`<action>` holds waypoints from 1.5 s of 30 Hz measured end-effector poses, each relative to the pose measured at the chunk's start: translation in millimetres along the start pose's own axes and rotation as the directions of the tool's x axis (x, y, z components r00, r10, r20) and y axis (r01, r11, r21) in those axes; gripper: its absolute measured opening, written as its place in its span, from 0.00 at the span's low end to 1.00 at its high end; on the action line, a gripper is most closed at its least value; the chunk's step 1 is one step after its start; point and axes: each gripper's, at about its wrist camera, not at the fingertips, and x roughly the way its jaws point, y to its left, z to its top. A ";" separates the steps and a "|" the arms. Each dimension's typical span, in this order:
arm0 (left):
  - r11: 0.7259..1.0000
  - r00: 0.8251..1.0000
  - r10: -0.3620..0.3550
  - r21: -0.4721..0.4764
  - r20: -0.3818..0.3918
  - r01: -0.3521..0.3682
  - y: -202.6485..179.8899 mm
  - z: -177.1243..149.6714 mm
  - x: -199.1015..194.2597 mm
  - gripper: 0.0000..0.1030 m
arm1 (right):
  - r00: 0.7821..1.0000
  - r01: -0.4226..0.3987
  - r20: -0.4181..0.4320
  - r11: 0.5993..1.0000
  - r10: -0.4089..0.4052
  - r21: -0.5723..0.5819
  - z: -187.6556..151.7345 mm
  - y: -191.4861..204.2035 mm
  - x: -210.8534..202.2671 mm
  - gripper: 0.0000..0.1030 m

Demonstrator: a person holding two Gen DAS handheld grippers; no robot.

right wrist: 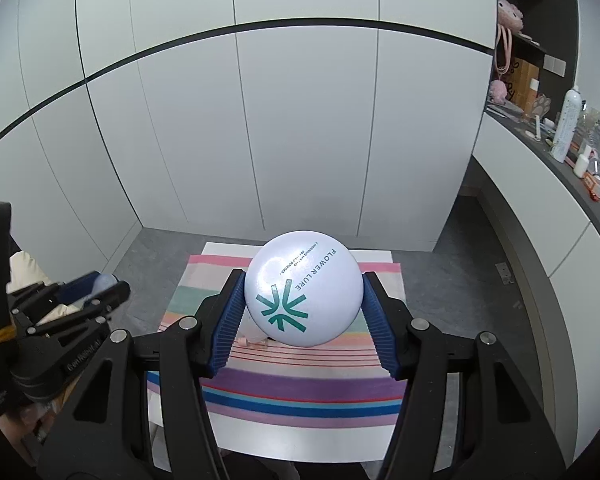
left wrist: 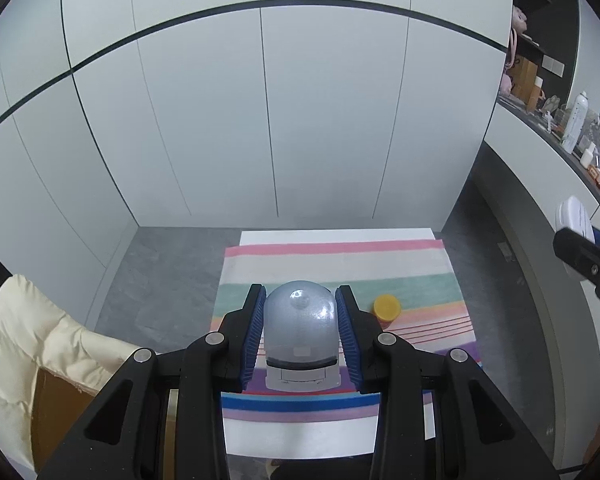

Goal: Organize objects

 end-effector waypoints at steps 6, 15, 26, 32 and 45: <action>1.000 1.000 -0.017 -0.012 -0.012 0.017 6.9 -16.9 -14.0 0.35 | 1.000 0.010 -0.018 1.000 -0.010 0.013 -28.2 -10.2 -8.6 0.58; 0.999 0.995 -0.044 -0.014 -0.085 0.043 23.8 -78.5 -29.5 0.35 | 0.996 -0.051 -0.075 0.998 0.053 0.024 -104.0 -19.1 -16.5 0.58; 0.997 0.996 -0.040 -0.068 -0.082 0.035 45.8 -158.2 -70.6 0.35 | 0.973 -0.065 -0.217 0.994 0.083 0.086 -204.9 -27.9 -41.4 0.58; 0.997 0.996 -0.004 -0.082 -0.085 -0.003 63.9 -173.4 -78.3 0.35 | 0.958 -0.086 -0.266 0.992 0.106 0.087 -233.2 -28.6 -50.2 0.58; 0.991 0.996 -0.012 -0.133 -0.092 0.000 97.6 -188.8 -94.2 0.35 | 0.964 -0.111 -0.242 0.994 0.113 0.021 -226.4 10.1 -59.7 0.58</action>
